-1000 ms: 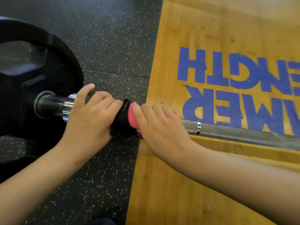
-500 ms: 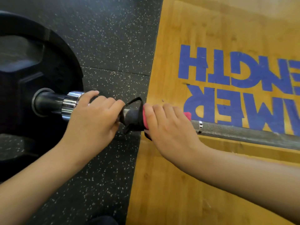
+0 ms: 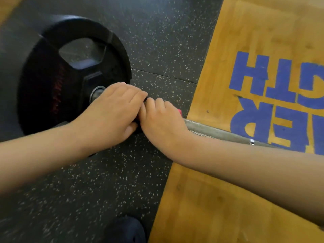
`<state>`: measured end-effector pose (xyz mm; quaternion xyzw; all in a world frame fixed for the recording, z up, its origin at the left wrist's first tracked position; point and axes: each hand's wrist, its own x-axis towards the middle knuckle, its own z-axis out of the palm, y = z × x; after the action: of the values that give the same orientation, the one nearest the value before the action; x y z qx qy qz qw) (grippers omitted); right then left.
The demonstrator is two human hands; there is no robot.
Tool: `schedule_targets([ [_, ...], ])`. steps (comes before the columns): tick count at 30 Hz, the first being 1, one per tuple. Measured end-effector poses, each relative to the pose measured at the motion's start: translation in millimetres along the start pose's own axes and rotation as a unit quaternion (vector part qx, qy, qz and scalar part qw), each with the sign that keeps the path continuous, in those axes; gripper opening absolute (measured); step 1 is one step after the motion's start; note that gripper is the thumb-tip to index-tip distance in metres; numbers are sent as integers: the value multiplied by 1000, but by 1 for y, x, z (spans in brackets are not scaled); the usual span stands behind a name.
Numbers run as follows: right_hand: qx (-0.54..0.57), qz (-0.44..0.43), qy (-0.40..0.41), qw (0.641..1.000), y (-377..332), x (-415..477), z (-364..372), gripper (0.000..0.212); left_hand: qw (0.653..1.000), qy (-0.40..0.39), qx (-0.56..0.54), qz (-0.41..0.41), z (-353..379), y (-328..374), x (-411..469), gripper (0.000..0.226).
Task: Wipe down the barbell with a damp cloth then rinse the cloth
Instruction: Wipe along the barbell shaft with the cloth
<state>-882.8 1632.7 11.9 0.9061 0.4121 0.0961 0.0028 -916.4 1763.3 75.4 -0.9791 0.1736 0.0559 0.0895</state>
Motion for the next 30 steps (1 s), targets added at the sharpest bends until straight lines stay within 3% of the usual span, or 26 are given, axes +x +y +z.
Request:
schedule_targets([
  [13, -8, 6, 93, 996, 53, -66, 0, 29, 993, 20, -104, 60, 8, 75, 34, 60],
  [22, -98, 55, 46, 993, 101, -144, -16, 31, 970, 71, -163, 167, 11, 143, 71, 55],
  [26, -113, 72, 14, 991, 92, -137, -16, 22, 969, 69, -149, 185, 12, 128, 69, 52],
  [30, -105, 91, -18, 990, 74, -116, -15, 25, 969, 36, -154, 188, 10, 92, 56, 74],
])
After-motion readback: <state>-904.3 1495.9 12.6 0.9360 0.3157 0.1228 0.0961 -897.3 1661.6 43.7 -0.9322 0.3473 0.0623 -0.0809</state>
